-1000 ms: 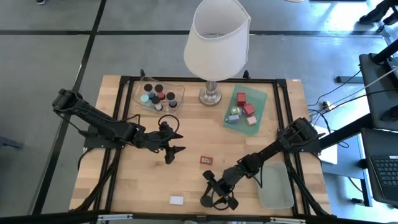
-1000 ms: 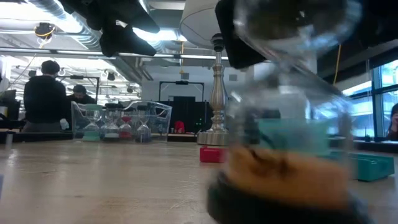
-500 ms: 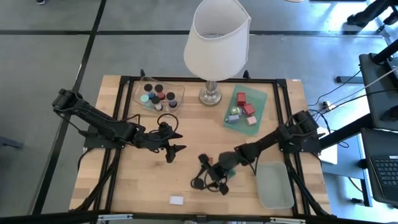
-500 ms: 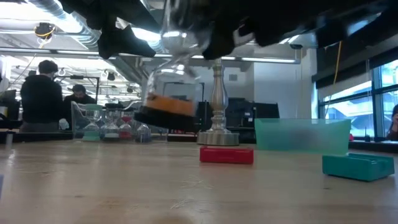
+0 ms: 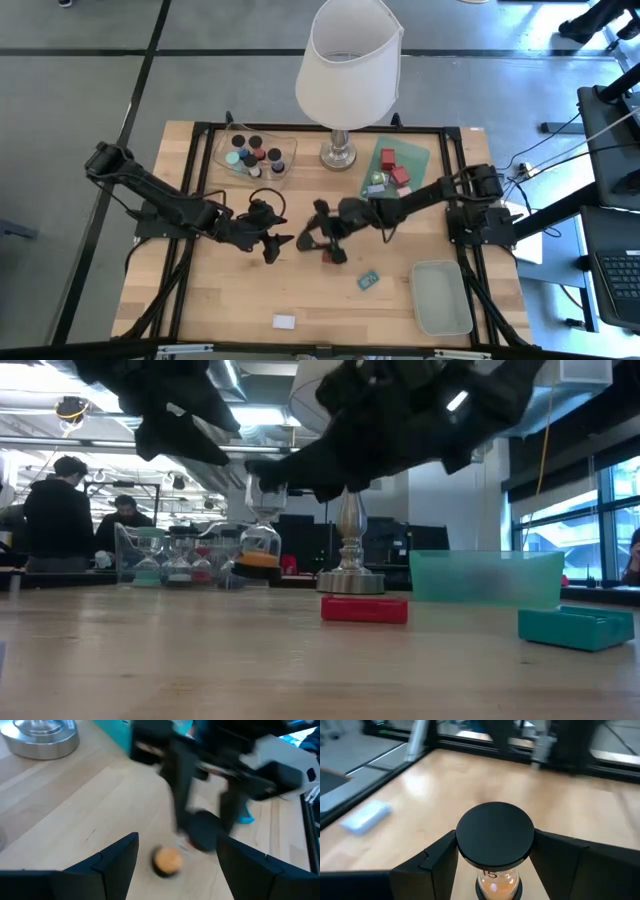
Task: Pick & Place Office items
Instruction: Put the orange hourglass into the transparent bin
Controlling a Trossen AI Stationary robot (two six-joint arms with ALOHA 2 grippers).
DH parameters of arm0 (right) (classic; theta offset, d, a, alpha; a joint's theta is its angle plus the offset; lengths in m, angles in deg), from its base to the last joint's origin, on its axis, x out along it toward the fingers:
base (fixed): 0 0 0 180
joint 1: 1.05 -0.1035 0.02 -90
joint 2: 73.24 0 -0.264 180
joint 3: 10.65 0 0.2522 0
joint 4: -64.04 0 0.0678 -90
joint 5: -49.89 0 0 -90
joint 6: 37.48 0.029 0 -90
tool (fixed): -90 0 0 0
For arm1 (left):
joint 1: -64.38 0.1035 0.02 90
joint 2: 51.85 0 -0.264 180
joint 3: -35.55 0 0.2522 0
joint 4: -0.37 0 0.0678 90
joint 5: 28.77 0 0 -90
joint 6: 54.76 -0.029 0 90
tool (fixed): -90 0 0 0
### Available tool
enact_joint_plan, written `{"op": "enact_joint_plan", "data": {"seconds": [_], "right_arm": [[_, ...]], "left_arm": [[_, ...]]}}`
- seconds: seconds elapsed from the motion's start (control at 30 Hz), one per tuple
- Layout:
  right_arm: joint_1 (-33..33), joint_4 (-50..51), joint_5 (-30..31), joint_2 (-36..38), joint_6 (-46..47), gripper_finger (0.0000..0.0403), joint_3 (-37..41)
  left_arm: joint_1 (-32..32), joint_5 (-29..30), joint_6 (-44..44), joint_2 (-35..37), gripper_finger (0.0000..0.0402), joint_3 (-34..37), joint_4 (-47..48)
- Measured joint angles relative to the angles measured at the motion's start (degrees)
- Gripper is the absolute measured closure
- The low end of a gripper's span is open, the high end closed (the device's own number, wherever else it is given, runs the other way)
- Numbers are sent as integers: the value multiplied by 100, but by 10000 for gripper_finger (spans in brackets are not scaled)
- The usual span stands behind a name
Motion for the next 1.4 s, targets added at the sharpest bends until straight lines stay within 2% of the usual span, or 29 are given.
{"op": "enact_joint_plan", "data": {"seconds": [0.2,0.43,0.97,1.4], "right_arm": [[525,133,173,0,720,186,0],[787,879,1272,12,1568,186,-10],[825,843,1641,11,1508,182,-9],[817,798,1599,-15,1786,82,7]], "left_arm": [[-199,213,182,0,139,1,115],[-332,417,204,0,139,1,113],[-340,471,185,0,139,1,190],[-340,617,128,0,139,1,200]]}}
